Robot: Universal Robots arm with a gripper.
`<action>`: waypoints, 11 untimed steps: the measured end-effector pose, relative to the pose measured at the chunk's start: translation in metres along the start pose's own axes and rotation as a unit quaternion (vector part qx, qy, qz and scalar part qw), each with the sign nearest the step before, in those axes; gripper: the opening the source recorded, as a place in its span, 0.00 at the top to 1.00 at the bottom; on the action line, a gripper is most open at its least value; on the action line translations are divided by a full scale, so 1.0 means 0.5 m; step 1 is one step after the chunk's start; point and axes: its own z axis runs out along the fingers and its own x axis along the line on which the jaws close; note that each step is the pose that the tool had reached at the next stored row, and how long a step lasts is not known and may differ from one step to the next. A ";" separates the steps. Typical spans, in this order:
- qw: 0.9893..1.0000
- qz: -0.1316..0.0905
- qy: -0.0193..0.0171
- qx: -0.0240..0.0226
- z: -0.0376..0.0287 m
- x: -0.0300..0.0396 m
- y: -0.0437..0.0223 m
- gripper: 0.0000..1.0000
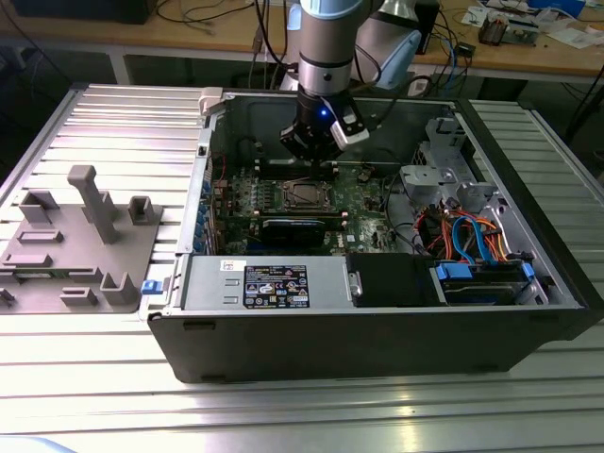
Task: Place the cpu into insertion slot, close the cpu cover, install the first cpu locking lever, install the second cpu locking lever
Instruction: 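Install the first cpu locking lever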
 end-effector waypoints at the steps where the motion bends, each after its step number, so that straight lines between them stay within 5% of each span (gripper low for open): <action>1: 1.000 0.000 0.000 0.000 0.001 -0.001 0.000 0.89; 11: 1.000 0.001 0.000 0.000 0.017 -0.001 0.000 0.89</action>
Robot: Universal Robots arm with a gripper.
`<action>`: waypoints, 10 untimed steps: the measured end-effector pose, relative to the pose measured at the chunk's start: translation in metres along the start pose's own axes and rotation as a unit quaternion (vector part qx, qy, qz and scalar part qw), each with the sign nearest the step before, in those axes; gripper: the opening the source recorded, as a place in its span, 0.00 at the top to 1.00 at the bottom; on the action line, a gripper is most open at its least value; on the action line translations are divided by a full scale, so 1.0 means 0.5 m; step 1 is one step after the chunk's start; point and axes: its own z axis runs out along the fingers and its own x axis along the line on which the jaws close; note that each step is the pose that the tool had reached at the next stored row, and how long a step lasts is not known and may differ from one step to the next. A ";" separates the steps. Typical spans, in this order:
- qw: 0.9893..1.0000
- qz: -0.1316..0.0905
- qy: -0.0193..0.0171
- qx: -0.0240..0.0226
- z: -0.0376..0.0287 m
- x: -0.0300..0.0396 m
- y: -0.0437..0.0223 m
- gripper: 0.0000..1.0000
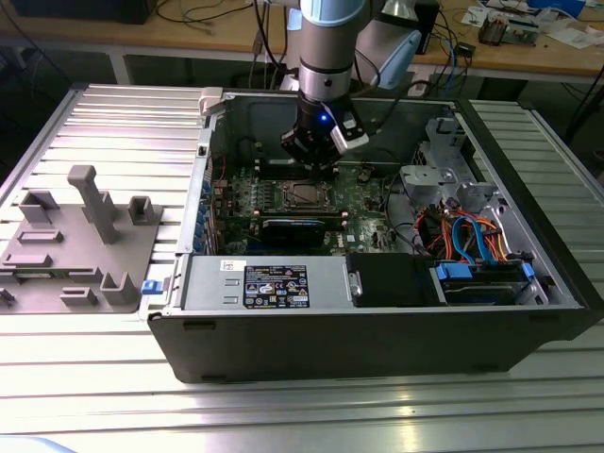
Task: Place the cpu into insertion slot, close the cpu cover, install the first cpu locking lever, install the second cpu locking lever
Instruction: 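Install the first cpu locking lever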
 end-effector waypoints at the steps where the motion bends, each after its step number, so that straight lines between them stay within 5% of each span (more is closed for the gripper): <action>1: 1.000 0.000 0.000 0.000 0.001 0.000 0.000 0.89; 10: 1.000 0.000 0.000 0.000 -0.002 0.000 0.000 0.89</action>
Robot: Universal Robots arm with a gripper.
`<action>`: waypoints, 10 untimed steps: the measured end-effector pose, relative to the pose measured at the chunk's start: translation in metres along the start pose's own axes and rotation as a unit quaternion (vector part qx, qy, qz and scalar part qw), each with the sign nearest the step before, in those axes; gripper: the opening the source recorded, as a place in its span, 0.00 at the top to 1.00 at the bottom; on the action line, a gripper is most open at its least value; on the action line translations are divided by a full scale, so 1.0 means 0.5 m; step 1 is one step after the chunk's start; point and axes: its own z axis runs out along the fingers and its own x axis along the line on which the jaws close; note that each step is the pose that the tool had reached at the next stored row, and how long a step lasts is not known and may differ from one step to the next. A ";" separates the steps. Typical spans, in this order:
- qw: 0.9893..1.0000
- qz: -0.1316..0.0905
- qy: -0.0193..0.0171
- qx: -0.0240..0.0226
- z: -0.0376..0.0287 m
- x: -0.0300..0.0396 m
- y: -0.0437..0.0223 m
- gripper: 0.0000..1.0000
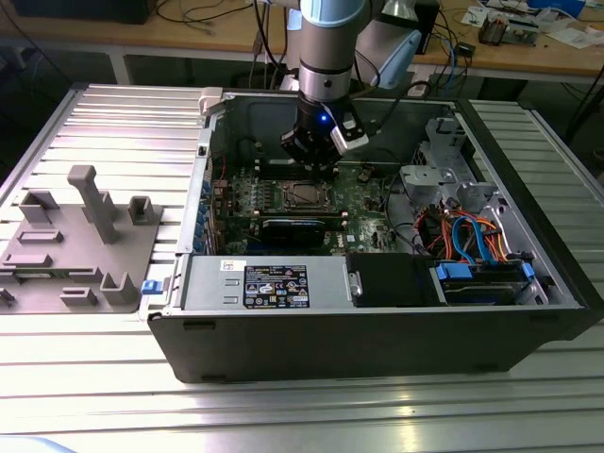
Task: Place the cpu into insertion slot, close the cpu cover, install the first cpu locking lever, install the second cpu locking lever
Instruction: 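Install the first cpu locking lever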
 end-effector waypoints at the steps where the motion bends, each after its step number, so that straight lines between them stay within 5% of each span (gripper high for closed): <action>1: 1.000 0.000 0.000 0.000 -0.001 0.000 0.000 0.89; 10: 1.000 0.000 0.000 0.000 -0.001 0.000 0.000 0.89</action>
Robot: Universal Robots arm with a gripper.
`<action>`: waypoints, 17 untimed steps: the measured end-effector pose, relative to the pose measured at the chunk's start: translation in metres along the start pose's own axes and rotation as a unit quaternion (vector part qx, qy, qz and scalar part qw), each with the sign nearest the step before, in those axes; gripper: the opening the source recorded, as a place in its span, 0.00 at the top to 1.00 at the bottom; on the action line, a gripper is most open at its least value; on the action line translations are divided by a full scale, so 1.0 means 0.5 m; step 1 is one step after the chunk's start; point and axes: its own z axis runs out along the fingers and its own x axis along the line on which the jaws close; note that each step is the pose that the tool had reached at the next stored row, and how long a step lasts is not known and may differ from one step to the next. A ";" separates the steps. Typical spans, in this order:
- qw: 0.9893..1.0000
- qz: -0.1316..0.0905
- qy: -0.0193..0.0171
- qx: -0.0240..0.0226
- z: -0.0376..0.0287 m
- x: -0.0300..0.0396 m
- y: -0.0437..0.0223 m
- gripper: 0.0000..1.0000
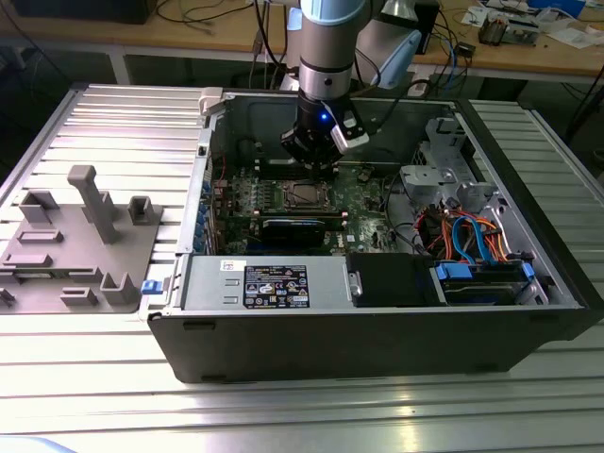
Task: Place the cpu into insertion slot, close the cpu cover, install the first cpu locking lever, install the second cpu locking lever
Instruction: 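Install the first cpu locking lever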
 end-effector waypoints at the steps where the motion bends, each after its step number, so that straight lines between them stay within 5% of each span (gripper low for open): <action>1: 1.000 0.000 0.000 0.000 0.000 0.000 0.000 0.89; 17: 1.000 0.000 0.000 0.000 -0.002 0.000 0.000 0.89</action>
